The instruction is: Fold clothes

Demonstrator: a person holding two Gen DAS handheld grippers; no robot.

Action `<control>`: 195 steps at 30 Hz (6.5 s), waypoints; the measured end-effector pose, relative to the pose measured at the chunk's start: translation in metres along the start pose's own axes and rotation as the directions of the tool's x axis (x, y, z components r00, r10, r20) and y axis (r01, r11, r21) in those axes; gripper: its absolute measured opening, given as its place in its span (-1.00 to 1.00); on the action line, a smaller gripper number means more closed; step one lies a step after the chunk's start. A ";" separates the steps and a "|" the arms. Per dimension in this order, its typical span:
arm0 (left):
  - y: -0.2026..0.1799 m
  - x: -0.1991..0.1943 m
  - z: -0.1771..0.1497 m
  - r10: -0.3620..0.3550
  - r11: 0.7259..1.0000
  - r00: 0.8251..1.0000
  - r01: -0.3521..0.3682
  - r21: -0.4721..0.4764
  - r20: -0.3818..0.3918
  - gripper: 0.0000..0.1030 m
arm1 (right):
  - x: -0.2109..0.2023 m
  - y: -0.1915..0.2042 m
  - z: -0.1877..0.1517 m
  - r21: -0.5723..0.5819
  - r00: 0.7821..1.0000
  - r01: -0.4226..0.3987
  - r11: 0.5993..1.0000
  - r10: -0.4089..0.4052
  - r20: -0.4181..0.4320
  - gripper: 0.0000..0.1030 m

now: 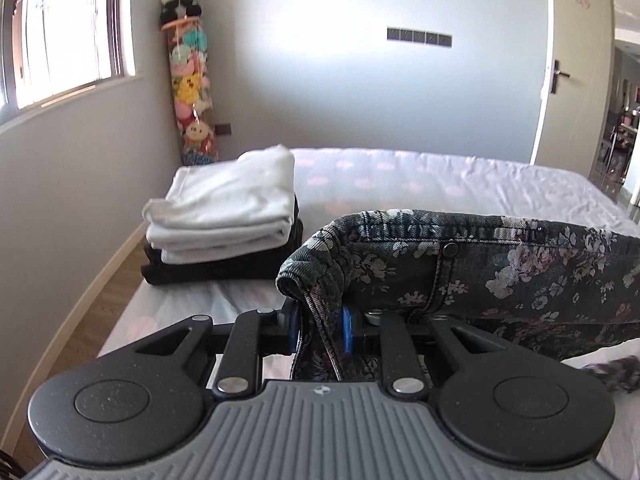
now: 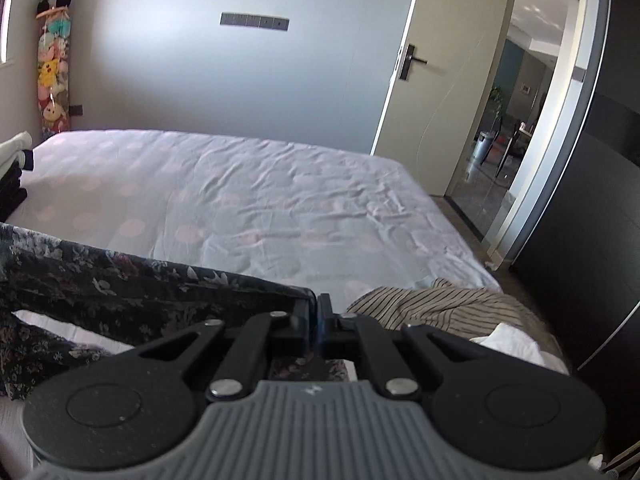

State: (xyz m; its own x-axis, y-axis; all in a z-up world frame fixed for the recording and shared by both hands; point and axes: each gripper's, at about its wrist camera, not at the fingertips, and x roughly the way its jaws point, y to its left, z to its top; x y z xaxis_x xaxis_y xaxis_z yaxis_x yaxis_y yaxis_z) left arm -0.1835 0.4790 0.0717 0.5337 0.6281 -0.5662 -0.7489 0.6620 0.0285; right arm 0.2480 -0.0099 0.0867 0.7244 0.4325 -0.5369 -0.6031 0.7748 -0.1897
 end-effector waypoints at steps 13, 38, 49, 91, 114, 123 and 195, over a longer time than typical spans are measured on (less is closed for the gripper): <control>0.002 -0.108 -0.001 -0.033 0.997 0.997 0.027 0.077 0.069 -0.54 | -0.078 -0.030 0.008 0.054 0.987 0.017 0.998 -0.025 0.157 -0.93; 0.018 0.275 -0.068 0.175 0.966 0.909 -0.084 0.245 -0.378 -0.52 | 0.351 0.161 -0.002 -0.284 0.959 -0.024 0.959 -0.057 -0.277 -0.92; 0.020 0.314 -0.096 0.192 0.958 0.885 -0.074 0.278 -0.425 -0.50 | 0.410 0.161 0.003 -0.157 0.941 -0.020 0.987 -0.034 -0.336 -0.23; -0.005 0.296 -0.076 0.320 0.935 0.866 -0.222 0.278 -0.385 -0.48 | 0.327 0.107 -0.100 -0.099 0.926 -0.157 0.983 0.111 -0.360 -0.62; -0.008 0.293 -0.068 0.341 0.930 0.878 -0.262 0.259 -0.335 -0.21 | 0.416 0.035 -0.001 0.051 0.952 0.125 0.991 -0.106 -0.287 -0.29; -0.020 0.245 -0.054 0.301 0.945 0.904 -0.241 0.219 -0.302 0.05 | 0.339 0.008 -0.021 0.152 0.927 0.035 0.988 0.025 -0.375 -0.14; -0.308 0.129 -0.228 -0.412 0.907 0.827 0.412 -0.088 -0.383 0.12 | 0.169 -0.076 -0.110 0.674 0.947 -0.046 0.738 0.246 -0.205 -0.95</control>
State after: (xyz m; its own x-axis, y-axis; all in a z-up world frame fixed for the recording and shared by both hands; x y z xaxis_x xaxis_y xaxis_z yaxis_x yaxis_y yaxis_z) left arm 0.0266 0.2631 -0.1979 0.5999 0.0900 -0.7950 -0.4940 0.8233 -0.2796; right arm 0.3796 -0.0468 -0.0799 0.4695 0.5057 -0.7237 -0.2531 0.8624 0.4385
